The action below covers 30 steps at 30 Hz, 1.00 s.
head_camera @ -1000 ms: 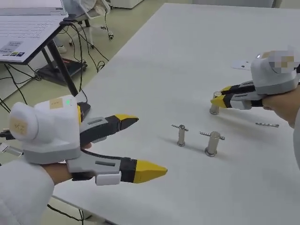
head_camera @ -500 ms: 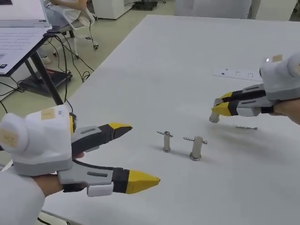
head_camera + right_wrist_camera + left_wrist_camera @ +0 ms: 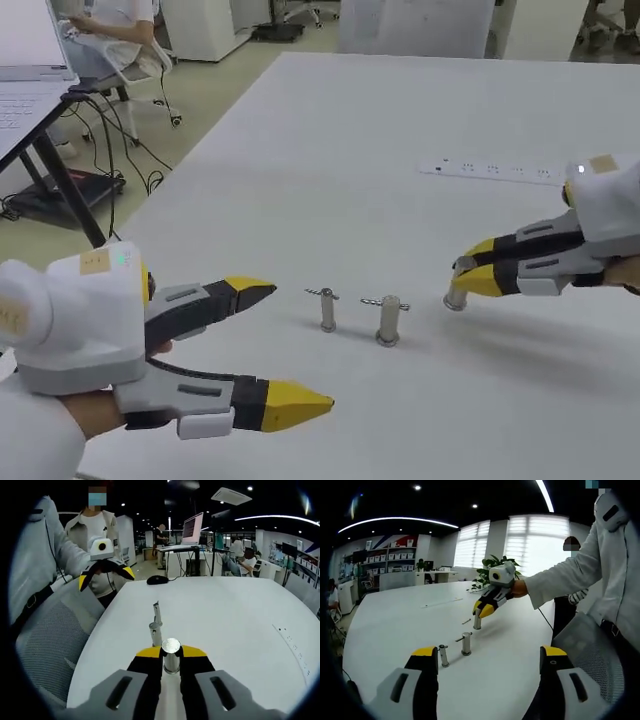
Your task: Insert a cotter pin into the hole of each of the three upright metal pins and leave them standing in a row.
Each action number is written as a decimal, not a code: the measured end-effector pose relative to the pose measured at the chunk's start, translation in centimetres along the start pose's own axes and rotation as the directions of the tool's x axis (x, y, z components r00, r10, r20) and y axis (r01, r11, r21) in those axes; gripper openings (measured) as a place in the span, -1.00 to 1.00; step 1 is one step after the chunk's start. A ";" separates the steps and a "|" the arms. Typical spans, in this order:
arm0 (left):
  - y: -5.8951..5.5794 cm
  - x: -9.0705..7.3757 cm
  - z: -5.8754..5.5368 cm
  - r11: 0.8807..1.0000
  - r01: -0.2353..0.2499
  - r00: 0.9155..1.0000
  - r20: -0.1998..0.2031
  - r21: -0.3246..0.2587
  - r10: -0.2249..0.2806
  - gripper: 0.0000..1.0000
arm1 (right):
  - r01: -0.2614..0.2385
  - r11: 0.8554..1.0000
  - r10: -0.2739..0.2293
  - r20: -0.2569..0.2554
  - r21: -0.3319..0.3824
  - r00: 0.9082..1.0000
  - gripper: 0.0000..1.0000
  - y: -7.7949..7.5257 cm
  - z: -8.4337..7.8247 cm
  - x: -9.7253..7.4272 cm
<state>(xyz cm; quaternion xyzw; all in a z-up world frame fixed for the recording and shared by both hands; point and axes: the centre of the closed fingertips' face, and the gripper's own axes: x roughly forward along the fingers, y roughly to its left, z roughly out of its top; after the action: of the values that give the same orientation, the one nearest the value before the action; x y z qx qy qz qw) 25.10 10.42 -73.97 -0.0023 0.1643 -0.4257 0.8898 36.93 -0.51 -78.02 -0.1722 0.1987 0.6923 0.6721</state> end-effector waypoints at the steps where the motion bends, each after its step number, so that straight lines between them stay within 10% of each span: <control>1: -0.1 0.0 0.0 1.000 0.002 1.000 0.000 0.001 -0.002 0.67 | -0.013 1.000 0.013 -0.002 0.000 1.000 -0.75 0.6 -0.2 -0.2; 14: -1.4 0.2 0.0 1.000 0.031 0.999 -0.013 0.008 -0.031 0.67 | -0.169 0.984 0.169 0.003 -0.051 0.986 -0.76 6.3 -0.6 -0.2; 30: -1.4 -0.1 -0.4 1.000 0.022 1.000 -0.015 -0.003 -0.022 0.66 | -0.270 0.958 0.269 -0.031 -0.100 0.963 -0.75 9.3 -0.9 2.1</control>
<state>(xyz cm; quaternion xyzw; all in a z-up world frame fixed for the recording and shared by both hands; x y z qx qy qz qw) 23.88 9.67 -74.06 -0.0021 0.1717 -0.4353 0.8838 27.50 0.67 -79.50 -0.1840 0.1897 0.7852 0.5600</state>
